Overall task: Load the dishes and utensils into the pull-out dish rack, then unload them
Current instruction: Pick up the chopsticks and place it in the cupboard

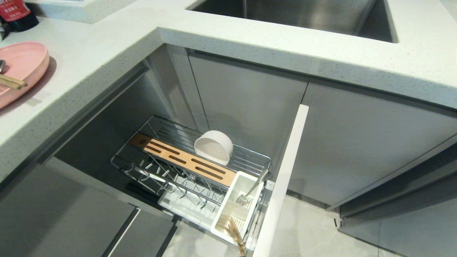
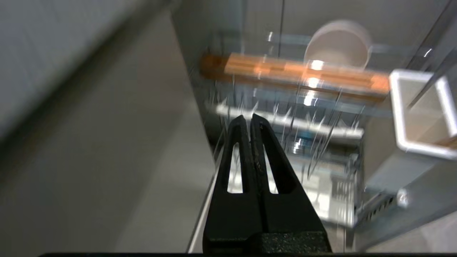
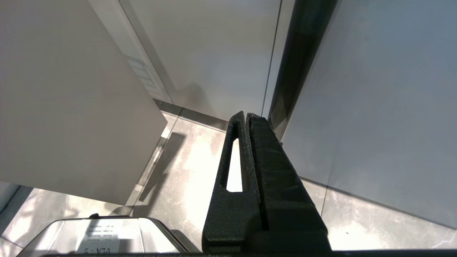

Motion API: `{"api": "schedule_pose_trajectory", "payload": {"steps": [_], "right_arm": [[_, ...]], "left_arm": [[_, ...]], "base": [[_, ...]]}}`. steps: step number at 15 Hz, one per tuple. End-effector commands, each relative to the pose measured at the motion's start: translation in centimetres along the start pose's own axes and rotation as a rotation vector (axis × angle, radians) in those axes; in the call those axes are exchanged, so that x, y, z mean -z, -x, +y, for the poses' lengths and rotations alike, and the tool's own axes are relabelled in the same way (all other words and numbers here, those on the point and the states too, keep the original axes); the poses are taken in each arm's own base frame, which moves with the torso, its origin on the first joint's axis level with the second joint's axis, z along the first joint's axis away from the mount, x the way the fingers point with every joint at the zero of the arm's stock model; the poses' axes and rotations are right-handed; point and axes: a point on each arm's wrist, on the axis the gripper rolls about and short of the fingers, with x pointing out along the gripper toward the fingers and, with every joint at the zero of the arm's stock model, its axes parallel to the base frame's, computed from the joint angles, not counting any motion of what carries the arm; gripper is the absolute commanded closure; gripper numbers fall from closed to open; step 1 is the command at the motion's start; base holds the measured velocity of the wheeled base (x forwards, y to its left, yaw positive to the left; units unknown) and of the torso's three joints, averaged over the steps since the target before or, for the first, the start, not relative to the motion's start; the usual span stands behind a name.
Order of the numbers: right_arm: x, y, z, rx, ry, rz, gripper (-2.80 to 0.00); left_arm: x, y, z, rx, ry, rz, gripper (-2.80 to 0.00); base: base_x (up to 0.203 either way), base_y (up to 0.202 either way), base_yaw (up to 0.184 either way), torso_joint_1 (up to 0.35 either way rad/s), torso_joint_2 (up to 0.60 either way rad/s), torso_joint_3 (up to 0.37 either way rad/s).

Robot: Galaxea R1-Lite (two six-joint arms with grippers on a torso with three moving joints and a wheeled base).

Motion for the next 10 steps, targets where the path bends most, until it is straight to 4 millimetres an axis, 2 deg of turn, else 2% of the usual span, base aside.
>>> {"api": "schedule_pose_trajectory", "payload": {"steps": [1,3,10], "right_arm": [[0.0,0.0,0.0,0.0,0.0,0.001,0.0],[0.0,0.0,0.0,0.0,0.0,0.001,0.0],[0.0,0.0,0.0,0.0,0.0,0.001,0.0]], "left_arm": [[1.8,-0.2,-0.2,-0.003,0.009,0.091,0.0],[3.0,0.0,-0.4,0.016,0.005,0.218,0.0],[2.9,0.0,-0.4,0.005,0.046,0.209,0.0]], "base": [[0.0,0.0,0.0,0.0,0.0,0.0],[0.0,0.0,0.0,0.0,0.0,0.0],[0.0,0.0,0.0,0.0,0.0,0.0]]}}
